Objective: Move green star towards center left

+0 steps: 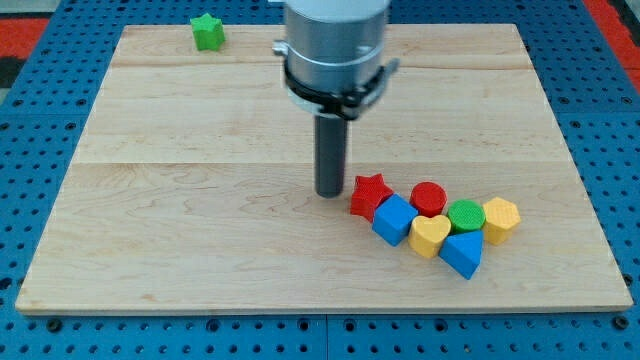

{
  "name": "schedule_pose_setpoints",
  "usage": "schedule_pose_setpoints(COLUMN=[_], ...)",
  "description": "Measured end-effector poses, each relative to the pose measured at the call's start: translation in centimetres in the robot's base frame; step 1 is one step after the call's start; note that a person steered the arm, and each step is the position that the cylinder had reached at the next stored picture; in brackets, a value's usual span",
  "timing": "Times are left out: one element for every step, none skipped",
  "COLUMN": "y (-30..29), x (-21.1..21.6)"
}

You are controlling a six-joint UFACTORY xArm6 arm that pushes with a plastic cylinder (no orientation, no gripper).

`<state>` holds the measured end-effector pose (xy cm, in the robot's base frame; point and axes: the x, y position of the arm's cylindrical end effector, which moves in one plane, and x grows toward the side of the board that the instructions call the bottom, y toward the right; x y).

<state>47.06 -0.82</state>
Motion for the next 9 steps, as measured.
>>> schedule_pose_setpoints(y=[-3.8,-3.7,-3.7,-5.5,-6.7,-7.1,-9.8,-15.4,-20.0], x=[-5.1,-12.4,-19.6,-25.7,-27.8,-27.9,-27.9,-27.9,-27.5])
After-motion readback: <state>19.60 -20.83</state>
